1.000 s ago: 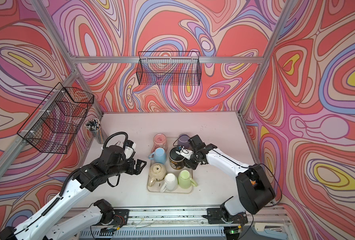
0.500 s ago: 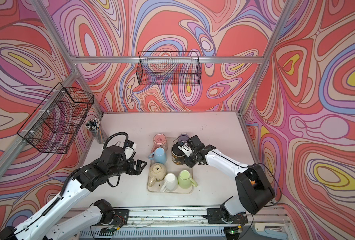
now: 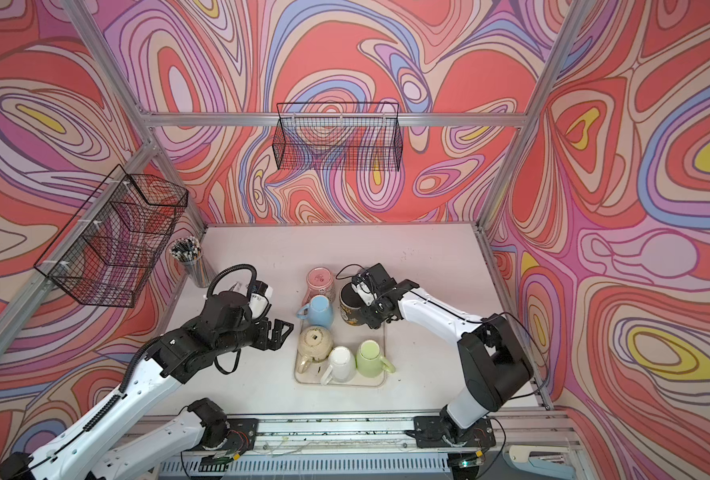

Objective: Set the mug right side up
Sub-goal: 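Close the right gripper on the black skull mug's rim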

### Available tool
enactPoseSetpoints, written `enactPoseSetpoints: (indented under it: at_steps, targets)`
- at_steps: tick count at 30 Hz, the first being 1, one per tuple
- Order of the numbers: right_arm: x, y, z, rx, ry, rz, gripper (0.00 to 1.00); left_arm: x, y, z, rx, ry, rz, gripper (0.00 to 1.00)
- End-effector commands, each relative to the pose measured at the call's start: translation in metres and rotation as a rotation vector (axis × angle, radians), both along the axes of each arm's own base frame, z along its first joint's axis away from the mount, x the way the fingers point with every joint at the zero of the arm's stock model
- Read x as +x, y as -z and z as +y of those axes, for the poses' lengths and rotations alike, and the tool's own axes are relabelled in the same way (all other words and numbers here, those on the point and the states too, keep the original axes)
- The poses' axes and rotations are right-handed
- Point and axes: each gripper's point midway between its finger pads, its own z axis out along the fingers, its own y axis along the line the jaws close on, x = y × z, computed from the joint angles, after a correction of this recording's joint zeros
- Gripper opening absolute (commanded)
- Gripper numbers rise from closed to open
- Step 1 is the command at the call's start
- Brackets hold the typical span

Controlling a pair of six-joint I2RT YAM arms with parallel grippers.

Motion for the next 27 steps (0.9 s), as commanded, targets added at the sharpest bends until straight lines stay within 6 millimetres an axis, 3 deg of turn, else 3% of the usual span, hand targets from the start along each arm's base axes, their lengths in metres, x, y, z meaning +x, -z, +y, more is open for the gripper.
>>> enactPoseSetpoints:
  at_steps: [1, 13, 27]
  targets:
    - [0.0024, 0.0005, 0.0006, -0.021, 0.033, 0.004, 0.3, -0.0005, 0.0011, 0.0014, 0.008, 0.0, -0.012, 0.88]
    - [0.0022, 0.0059, 0.0074, -0.015, 0.015, 0.006, 0.22, -0.0001, 0.0015, 0.0016, 0.012, -0.001, -0.013, 0.88]
    - [0.0057, 0.0071, 0.0098, -0.027, -0.009, -0.012, 0.26, 0.0004, 0.0023, 0.002, 0.015, -0.004, -0.011, 0.88]
